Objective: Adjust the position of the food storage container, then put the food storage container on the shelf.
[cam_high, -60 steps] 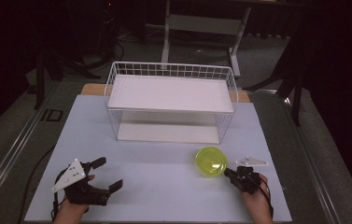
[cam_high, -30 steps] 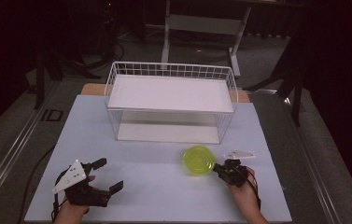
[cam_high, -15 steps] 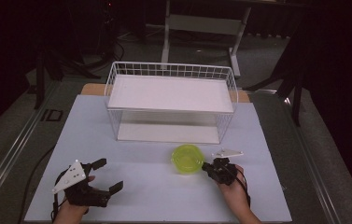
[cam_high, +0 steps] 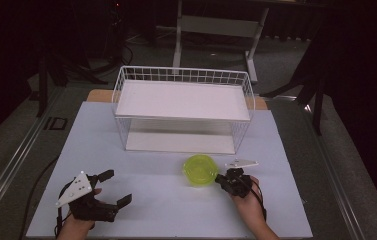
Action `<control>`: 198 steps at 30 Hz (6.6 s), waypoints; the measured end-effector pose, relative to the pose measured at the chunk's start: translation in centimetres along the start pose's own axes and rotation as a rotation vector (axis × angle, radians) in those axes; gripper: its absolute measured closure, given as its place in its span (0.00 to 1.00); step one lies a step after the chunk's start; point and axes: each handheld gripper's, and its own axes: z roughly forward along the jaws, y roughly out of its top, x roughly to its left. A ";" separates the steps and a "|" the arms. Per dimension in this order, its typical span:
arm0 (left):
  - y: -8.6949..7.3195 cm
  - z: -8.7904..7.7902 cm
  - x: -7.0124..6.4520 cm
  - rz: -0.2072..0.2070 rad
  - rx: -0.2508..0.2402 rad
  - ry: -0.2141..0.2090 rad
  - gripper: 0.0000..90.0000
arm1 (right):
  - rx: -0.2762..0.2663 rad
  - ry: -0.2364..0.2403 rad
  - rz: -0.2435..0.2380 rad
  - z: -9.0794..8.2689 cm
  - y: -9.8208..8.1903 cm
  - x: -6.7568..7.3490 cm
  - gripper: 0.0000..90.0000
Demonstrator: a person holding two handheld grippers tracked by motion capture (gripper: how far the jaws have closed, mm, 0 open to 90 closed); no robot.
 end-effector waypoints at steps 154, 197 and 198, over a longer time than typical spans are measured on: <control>3.2 12.1 3.6 -0.176 0.286 0.019 0.11 | -0.152 0.173 -0.039 2.5 7.3 5.0 0.36; 1.4 10.8 1.1 -0.262 0.400 0.011 0.81 | -0.095 0.183 0.041 2.5 5.9 5.9 0.83; 1.4 10.8 1.1 -0.262 0.400 0.011 0.82 | -0.095 0.183 0.041 2.5 5.9 5.9 0.83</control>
